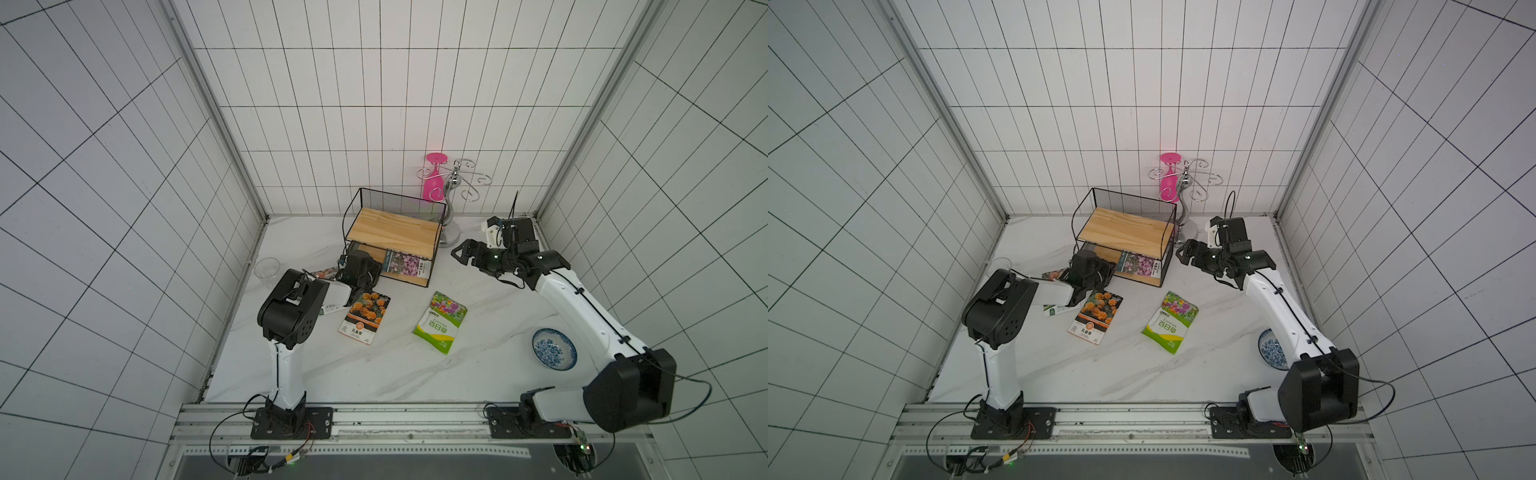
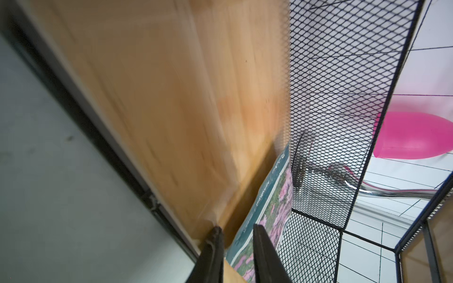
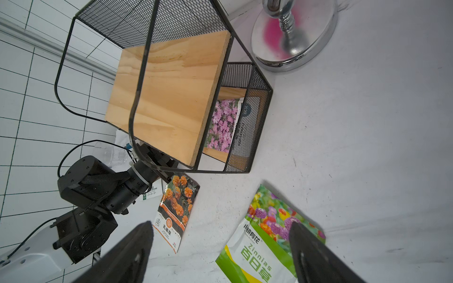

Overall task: Take the seed bag off the shelf
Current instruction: Pick up the seed packet from the shelf.

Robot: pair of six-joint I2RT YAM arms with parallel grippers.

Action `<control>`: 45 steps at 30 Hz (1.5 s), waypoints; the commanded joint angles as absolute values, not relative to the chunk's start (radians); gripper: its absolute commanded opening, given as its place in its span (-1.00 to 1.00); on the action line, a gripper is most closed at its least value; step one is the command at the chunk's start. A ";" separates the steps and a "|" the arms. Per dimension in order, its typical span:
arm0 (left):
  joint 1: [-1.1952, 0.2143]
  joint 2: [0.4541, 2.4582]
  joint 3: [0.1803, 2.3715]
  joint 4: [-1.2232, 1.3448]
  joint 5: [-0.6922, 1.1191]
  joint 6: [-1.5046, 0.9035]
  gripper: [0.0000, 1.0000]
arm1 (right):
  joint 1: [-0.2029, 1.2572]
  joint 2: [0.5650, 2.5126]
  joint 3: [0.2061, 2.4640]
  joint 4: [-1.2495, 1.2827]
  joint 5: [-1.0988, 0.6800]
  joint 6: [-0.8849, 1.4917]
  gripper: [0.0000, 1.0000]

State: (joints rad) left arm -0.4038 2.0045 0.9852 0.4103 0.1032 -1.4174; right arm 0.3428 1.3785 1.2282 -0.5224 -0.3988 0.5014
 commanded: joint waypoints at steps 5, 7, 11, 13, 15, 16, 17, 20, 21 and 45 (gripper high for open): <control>-0.429 2.049 1.018 0.402 0.119 -1.414 -0.50 | 0.350 1.374 1.218 -0.525 -0.379 0.499 0.82; -0.432 2.051 1.022 0.400 0.123 -1.412 -0.50 | 0.349 1.376 1.222 -0.525 -0.379 0.499 0.82; -0.433 2.052 1.025 0.400 0.126 -1.414 -0.50 | 0.350 1.379 1.227 -0.525 -0.377 0.500 0.82; -0.436 2.057 1.033 0.402 0.131 -1.412 -0.50 | 0.350 1.379 1.226 -0.525 -0.379 0.500 0.82; -0.435 2.067 1.047 0.402 0.136 -1.411 -0.50 | 0.350 1.377 1.224 -0.525 -0.378 0.502 0.82; -0.436 2.072 1.055 0.402 0.138 -1.411 -0.50 | 0.350 1.377 1.223 -0.525 -0.379 0.501 0.82; -0.436 2.076 1.064 0.399 0.140 -1.411 -0.50 | 0.350 1.377 1.223 -0.526 -0.377 0.501 0.82; -0.436 2.085 1.082 0.393 0.137 -1.408 -0.51 | 0.350 1.375 1.223 -0.526 -0.377 0.500 0.82; -0.437 2.085 1.086 0.388 0.135 -1.406 -0.52 | 0.350 1.374 1.223 -0.525 -0.376 0.500 0.82; -0.433 2.090 1.170 0.291 0.136 -1.337 -1.00 | 0.351 1.372 1.223 -0.535 -0.380 0.486 0.82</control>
